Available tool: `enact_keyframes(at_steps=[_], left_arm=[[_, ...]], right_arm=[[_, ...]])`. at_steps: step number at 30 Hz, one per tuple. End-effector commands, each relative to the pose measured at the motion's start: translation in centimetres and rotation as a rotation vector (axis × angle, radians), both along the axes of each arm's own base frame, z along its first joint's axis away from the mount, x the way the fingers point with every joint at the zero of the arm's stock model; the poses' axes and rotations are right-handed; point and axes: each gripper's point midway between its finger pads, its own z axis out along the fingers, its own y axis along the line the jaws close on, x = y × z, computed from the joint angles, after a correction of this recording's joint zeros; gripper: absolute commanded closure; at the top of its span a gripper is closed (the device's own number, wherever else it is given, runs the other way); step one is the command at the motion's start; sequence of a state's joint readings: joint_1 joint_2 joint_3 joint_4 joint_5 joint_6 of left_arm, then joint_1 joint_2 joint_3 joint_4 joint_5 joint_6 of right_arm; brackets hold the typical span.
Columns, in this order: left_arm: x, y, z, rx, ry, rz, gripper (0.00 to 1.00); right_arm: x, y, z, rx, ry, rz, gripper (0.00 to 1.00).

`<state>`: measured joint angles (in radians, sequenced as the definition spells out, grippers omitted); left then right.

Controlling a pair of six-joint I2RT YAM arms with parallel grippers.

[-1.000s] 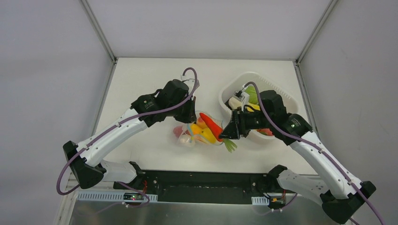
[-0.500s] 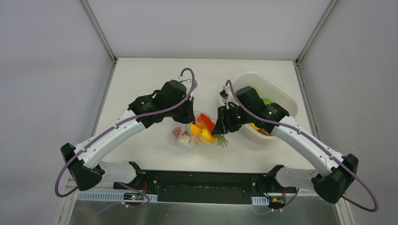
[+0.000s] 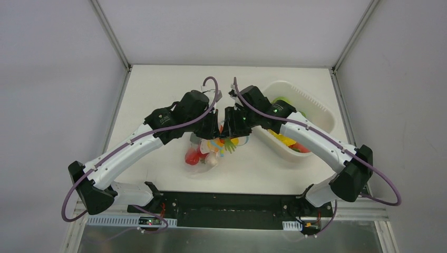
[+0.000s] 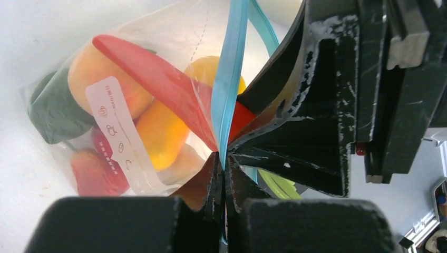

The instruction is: Place the food in the zip-top bag and seal the zipper

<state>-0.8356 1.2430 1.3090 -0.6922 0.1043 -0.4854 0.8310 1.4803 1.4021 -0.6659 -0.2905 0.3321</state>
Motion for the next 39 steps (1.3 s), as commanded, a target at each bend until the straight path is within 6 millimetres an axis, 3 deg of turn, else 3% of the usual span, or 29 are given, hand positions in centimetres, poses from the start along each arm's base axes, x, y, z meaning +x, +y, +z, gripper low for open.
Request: enact_keyframes(at_steps=[1,10,16,21,24,28,33,36,39], left_arm=[[-0.2,-0.5,1.7,-0.084,-0.019,-0.003,1.00],[-0.9,0.6,1.4,-0.049,-0.034,-0.031,1.00],[-1.4,0.4,1.8,-0.086,-0.043,-0.051,1.00],[-1.3,0.4,2.2,-0.103,-0.052,-0.036,1.00],[-0.9,0.6,2.7,-0.112,-0.070,-0.007,1.00],[-0.5,1.0,3.1,-0.112,-0.091,0.025,1.00],[-0.2,1.6,2.6,-0.088,-0.092,0.056,1.00],[-0.1,1.8,2.5,-0.080,-0.093,0.065,1.00],[0.0,2.0,2.5,-0.074,-0.096,0.077,1.00]], right_arm=[[2.1,1.5,2.9,0.046,-0.073,-0.088,0.77],[4.6,2.6,4.6,0.126,-0.126,-0.210,0.73],[6.0,2.3,3.4,0.079,-0.176,-0.249,0.69],[5.2,2.9,1.8,-0.008,-0.189,-0.166,0.58],[3.6,4.0,1.1,-0.029,-0.177,-0.068,0.48],[2.9,4.6,1.4,0.001,-0.168,-0.026,0.36],[3.0,3.2,2.5,0.004,-0.219,-0.063,0.24],[2.6,2.4,3.8,0.043,-0.248,-0.070,0.23],[1.6,1.8,4.8,0.090,-0.253,-0.046,0.32]])
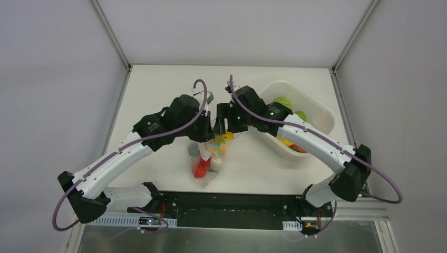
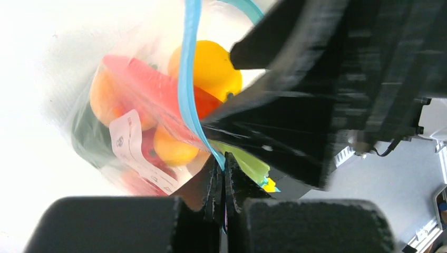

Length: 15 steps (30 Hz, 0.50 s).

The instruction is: Place the food in the zip-top bag and seal the zipper

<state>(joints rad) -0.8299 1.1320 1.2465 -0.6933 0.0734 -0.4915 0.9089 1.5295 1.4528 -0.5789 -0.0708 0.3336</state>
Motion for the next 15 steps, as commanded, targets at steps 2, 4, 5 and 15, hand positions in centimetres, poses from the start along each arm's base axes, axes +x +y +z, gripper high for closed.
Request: enact_keyframes(at_steps=[2,4,5,15], left_arm=[[0.9,0.0,1.8,-0.049,-0.057,0.047,1.00],[1.0,0.0,1.8,-0.050,-0.058,0.048,1.00],[1.0,-0.1,1.8,-0.052,-0.057,0.046,1.00],[0.7,-0.4,1.6,-0.056,-0.043,0.025,1.00]], right_arm=[[-1.8,-0.7,5.0,0.153,-0.088,0.068,0.45],[-2.8,-0.7,5.4,0.188,-0.096,0.116,0.58],[-3.2,-0.7,5.5,0.204,-0.095,0.138,0.60],[-5.5,0.7,2.8,0.183,0.045,0.292,0.74]])
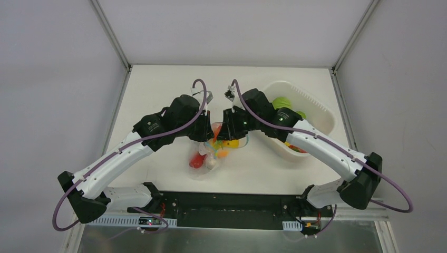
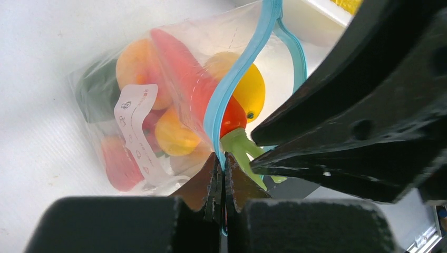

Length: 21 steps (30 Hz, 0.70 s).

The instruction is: Place the food in the zip-top bag and seal the zipper

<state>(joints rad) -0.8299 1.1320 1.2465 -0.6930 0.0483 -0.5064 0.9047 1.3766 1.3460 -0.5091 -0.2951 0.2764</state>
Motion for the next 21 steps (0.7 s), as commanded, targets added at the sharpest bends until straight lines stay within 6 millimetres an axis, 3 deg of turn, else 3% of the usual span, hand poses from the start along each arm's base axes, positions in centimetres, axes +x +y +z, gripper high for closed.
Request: enact_keyframes(at_steps=[1,11,17,21], left_arm=[[0.3,-0.5,1.7,-0.059,-0.041,-0.004,1.00],[0.3,-0.3,1.8,-0.063,-0.051,0.005,1.00],[0.3,-0.3,1.6,-0.053,-0.044,0.000,1.00],[0.4,0.5,1.1,-0.020,-0.044,0.026,1.00]], right_arm=[[-1.1,1.1,-0.8,0.006,0.049,0.105,0.74],[0.2,2.2,-4.6,-0.099,0.105,0.104,0.73],[2.9,2.4,-3.8,-0.062,0.076,-0.014,0.72],[2.2,2.2,-2.9,0.005,0.091,0.023,0.55]])
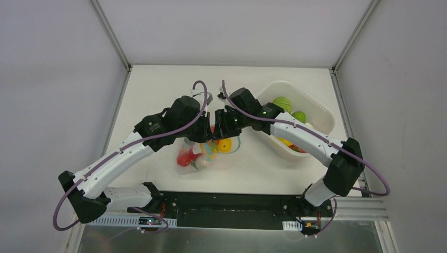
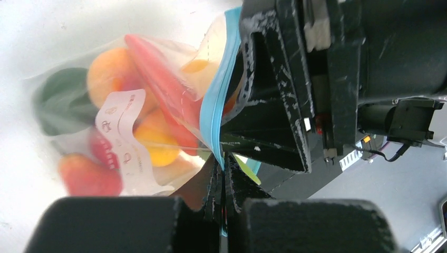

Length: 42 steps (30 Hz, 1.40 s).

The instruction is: Place the food in the zip-top bag and seal the zipper

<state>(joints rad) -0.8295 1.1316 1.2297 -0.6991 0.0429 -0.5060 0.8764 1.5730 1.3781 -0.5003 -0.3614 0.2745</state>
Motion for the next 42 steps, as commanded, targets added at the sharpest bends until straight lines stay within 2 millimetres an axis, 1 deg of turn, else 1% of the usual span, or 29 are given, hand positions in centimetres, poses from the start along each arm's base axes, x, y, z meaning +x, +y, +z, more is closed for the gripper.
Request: enact_keyframes(at_steps=[1,3,6,8,10,13,14,17,20,22,24,25,28,30,31,33,35,37,38,40,42], left_arm=[[0.5,0.4,1.7,-0.033,-0.059,0.031,1.00],[0.8,0.9,1.6,-0.022,-0.067,0.058,1.00],[1.0,0.9,1.6,-0.024,-0.069,0.072,1.00],[1.1,0.7,1.5,-0.026,-0.063,0.075,1.00],[1.1,0.5,1.4,-0.033,-0.053,0.076,1.00],[0.8,-0.4,1.5,-0.061,-0.032,0.048,0.99],[0.7,-0.7,1.7,-0.077,-0.029,0.035,0.98],[0.5,-1.2,1.9,-0.100,-0.020,0.020,0.98],[0.2,-1.0,1.6,-0.090,-0.004,0.026,0.98],[0.1,-0.5,1.1,-0.079,0.006,0.044,0.98],[-0.1,-0.2,0.7,-0.077,0.015,0.058,0.97],[-0.2,-0.1,0.5,-0.078,0.021,0.063,0.97],[-0.5,0.2,0.3,-0.089,0.031,0.077,0.97],[-0.7,0.1,0.4,-0.104,0.034,0.079,0.96],[-0.7,0.1,0.5,-0.110,0.035,0.076,0.95],[-0.9,0.2,0.4,-0.102,0.040,0.074,0.92],[-1.0,0.5,0.2,-0.077,0.048,0.077,0.92],[-1.1,1.0,-0.1,-0.050,0.057,0.084,0.92],[-1.2,1.3,-0.3,-0.034,0.060,0.090,0.92],[-1.4,1.9,-0.6,-0.009,0.066,0.099,0.92],[-1.0,2.7,-0.7,0.013,0.042,0.133,0.91]], right_arm=[[0.2,-0.1,2.8,0.108,-0.039,0.003,0.52],[-0.3,-0.7,2.7,0.120,-0.013,0.017,0.47],[-0.7,-1.6,2.4,0.104,0.012,0.015,0.41],[-1.1,-1.8,2.8,0.133,0.034,0.023,0.37],[-1.8,-1.2,3.7,0.197,0.049,0.060,0.36],[-2.8,-0.5,4.1,0.266,0.086,0.119,0.38],[-2.9,-0.2,3.8,0.274,0.101,0.128,0.39],[-2.4,0.5,3.1,0.278,0.142,0.100,0.45],[-2.0,1.4,3.1,0.328,0.181,0.055,0.53],[-1.6,1.6,3.0,0.334,0.188,0.010,0.57],[-1.2,1.4,2.0,0.299,0.188,-0.047,0.60],[-1.4,1.6,1.6,0.288,0.189,-0.058,0.61],[-2.5,2.6,0.3,0.268,0.196,-0.019,0.62],[-2.0,2.8,-0.6,0.213,0.154,-0.063,0.62],[-1.5,3.0,-0.8,0.205,0.124,-0.089,0.60],[-1.1,3.5,-0.7,0.243,0.107,-0.114,0.56],[-0.8,3.6,-0.4,0.282,0.092,-0.154,0.51],[0.5,3.1,0.0,0.306,0.034,-0.248,0.50],[0.7,3.0,0.5,0.336,0.010,-0.276,0.48],[0.4,3.3,1.7,0.438,-0.004,-0.276,0.42],[0.0,3.5,2.0,0.500,0.042,-0.296,0.38]])
